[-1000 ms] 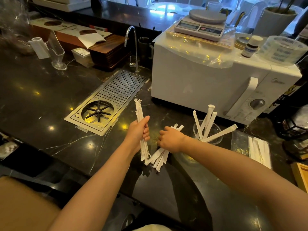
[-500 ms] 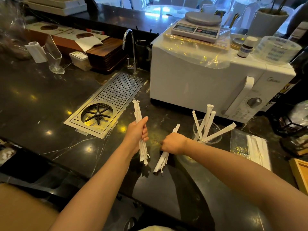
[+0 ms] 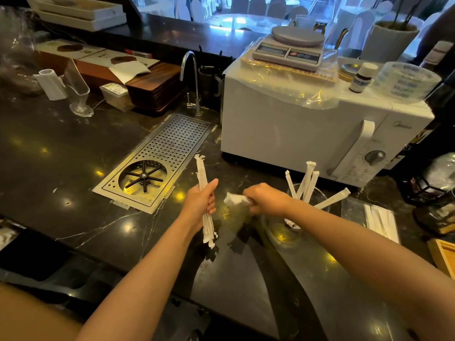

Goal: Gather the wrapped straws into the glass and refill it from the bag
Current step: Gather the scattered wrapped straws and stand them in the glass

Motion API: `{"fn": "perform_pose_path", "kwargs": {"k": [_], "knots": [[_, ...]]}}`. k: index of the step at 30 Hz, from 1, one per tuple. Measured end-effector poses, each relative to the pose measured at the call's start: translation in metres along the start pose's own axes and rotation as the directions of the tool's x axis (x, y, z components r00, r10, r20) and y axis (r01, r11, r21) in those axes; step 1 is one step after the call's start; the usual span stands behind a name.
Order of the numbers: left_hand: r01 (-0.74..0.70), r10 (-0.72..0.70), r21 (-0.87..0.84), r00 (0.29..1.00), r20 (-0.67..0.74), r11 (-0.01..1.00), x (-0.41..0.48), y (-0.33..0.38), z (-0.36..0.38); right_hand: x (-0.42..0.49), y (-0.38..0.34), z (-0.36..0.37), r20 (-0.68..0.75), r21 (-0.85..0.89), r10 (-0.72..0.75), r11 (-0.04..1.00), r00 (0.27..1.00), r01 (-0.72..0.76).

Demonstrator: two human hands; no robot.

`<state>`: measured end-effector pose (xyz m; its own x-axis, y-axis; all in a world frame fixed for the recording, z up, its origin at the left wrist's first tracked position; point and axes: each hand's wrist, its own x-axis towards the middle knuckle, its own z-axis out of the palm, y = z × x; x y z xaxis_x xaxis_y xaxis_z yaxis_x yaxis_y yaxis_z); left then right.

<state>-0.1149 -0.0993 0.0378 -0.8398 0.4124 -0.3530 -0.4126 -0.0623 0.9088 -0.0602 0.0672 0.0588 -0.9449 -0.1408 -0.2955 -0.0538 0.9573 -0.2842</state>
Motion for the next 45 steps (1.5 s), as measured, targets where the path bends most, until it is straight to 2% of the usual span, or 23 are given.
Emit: {"fn": "perform_pose_path", "kwargs": {"k": [4, 7, 11, 16, 22, 26, 31, 36, 45], "knots": [[-0.032, 0.032, 0.002, 0.999, 0.03, 0.999, 0.005, 0.0, 0.005, -0.002, 0.001, -0.013, -0.146, 0.258, 0.096, 0.964, 0.985, -0.056], [-0.06, 0.061, -0.015, 0.996, 0.064, 0.998, 0.008, 0.0, 0.011, -0.004, -0.001, -0.023, -0.187, 0.462, 0.167, 0.884, 0.968, -0.063], [-0.094, 0.091, 0.03, 0.991, 0.1, 0.995, 0.011, -0.001, 0.023, -0.01, -0.005, -0.032, -0.153, 0.643, 0.26, 0.759, 0.953, -0.104], [-0.128, 0.117, 0.045, 0.976, 0.185, 0.991, 0.012, -0.004, 0.04, -0.017, -0.013, -0.029, -0.096, 0.769, 0.257, 0.632, 0.962, -0.092], [-0.124, 0.129, -0.036, 0.948, 0.291, 0.992, 0.012, -0.008, 0.052, -0.022, -0.017, -0.026, -0.106, 0.815, 0.294, 0.573, 0.95, -0.087], [-0.118, 0.132, -0.061, 0.933, 0.335, 0.991, 0.009, -0.015, 0.065, -0.033, -0.016, -0.02, -0.099, 0.807, 0.341, 0.577, 0.935, -0.125], [-0.092, 0.116, -0.09, 0.941, 0.317, 0.992, 0.012, -0.021, 0.069, -0.03, -0.024, -0.016, -0.145, 0.769, 0.374, 0.625, 0.916, -0.134], [-0.094, 0.116, -0.081, 0.929, 0.351, 0.992, 0.013, -0.022, 0.066, -0.027, -0.027, -0.013, -0.141, 0.771, 0.393, 0.62, 0.909, -0.148], [-0.1, 0.11, -0.046, 0.935, 0.338, 0.994, 0.01, -0.024, 0.066, -0.039, -0.027, -0.008, -0.085, 0.861, 0.396, 0.491, 0.914, -0.133]]}}
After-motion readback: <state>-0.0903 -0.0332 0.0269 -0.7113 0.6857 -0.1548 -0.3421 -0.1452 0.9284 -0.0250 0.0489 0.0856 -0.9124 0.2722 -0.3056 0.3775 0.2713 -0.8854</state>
